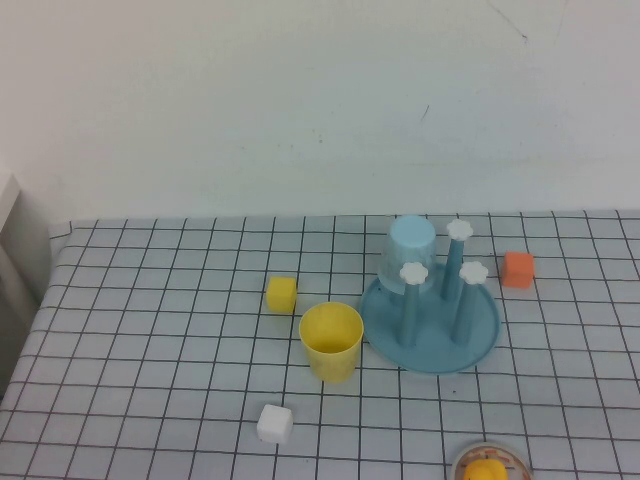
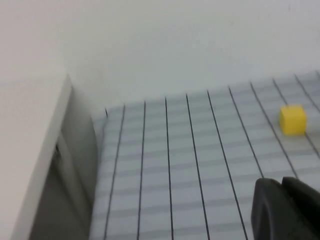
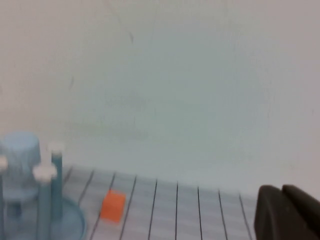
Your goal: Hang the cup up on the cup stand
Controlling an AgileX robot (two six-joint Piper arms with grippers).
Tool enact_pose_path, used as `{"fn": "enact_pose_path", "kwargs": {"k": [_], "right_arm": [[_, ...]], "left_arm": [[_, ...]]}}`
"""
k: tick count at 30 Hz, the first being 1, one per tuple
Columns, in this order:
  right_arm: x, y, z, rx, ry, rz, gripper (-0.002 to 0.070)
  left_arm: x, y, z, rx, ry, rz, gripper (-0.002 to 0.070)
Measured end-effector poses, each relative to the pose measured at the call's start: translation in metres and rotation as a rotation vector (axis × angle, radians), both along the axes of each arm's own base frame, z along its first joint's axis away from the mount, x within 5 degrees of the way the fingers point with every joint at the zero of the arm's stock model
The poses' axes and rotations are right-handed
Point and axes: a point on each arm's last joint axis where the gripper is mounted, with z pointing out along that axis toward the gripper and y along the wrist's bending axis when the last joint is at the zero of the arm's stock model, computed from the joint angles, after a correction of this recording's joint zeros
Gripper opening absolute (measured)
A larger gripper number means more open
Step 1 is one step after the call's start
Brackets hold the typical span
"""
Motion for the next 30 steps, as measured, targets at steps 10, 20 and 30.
{"fn": "enact_pose_path", "kwargs": {"k": [10, 20, 30], "right_arm": [[-0.016, 0.009, 0.053, -0.010, -0.613, 0.099, -0.0001], [-0.028, 0.011, 0.067, -0.011, -0.819, 0.132, -0.0001], [-0.027, 0.003, 0.116, 0.000, -0.470, 0.032, -0.0001]], "left_arm": [[-0.005, 0.003, 0.050, -0.020, -0.557, 0.028, -0.0001], [-0.015, 0.004, 0.069, -0.040, -0.800, 0.041, -0.0001], [-0.021, 0.003, 0.107, -0.018, -0.560, 0.019, -0.0001]]}}
